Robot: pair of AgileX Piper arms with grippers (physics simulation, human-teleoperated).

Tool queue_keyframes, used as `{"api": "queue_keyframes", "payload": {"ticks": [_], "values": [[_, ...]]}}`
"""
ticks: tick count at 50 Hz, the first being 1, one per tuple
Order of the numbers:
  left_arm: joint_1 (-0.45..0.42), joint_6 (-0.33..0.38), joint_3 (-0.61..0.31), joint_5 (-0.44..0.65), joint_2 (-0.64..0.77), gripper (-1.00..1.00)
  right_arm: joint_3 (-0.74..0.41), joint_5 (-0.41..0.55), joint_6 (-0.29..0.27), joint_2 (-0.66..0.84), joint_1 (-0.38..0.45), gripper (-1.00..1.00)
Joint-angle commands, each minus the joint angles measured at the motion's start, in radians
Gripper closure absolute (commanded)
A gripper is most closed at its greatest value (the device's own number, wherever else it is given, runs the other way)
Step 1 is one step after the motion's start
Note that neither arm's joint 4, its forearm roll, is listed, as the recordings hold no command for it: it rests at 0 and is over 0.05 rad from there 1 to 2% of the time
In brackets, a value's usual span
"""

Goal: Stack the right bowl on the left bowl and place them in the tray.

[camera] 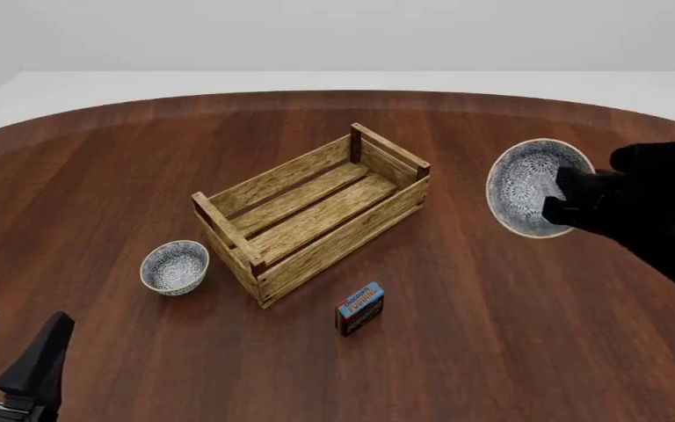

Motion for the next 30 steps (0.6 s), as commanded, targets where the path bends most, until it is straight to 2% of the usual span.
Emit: {"api": "queue_keyframes", "payload": {"ticks": [1, 4, 7, 13, 17, 19, 22, 25, 30], "values": [[0.002, 0.013, -0.016, 0.01, 0.0, -1.0, 0.024, -0.046, 0.012, -0.064, 0.074, 1.0], [-0.003, 0.005, -0.021, 0.016, 0.0, -1.0, 0.034, -0.067, 0.024, -0.08, 0.099, 1.0], [-0.008, 0.0, -0.027, 0.024, 0.0, -1.0, 0.052, -0.102, 0.076, -0.098, 0.133, 1.0], [-0.011, 0.002, -0.041, 0.031, 0.0, -1.0, 0.054, -0.126, 0.077, -0.11, 0.184, 1.0], [-0.013, 0.0, -0.044, 0.037, 0.0, -1.0, 0.07, -0.144, 0.093, -0.16, 0.252, 1.0], [-0.023, 0.0, -0.046, 0.037, 0.0, -1.0, 0.074, -0.153, 0.109, -0.18, 0.249, 1.0], [-0.042, -0.005, -0.06, 0.049, 0.001, -1.0, 0.046, -0.147, 0.095, -0.157, 0.249, 1.0], [-0.054, 0.013, -0.068, 0.055, 0.003, -1.0, 0.05, -0.16, 0.114, -0.152, 0.258, 1.0], [-0.111, 0.018, -0.114, 0.058, 0.053, -1.0, 0.047, -0.185, 0.118, -0.142, 0.273, 1.0]]}}
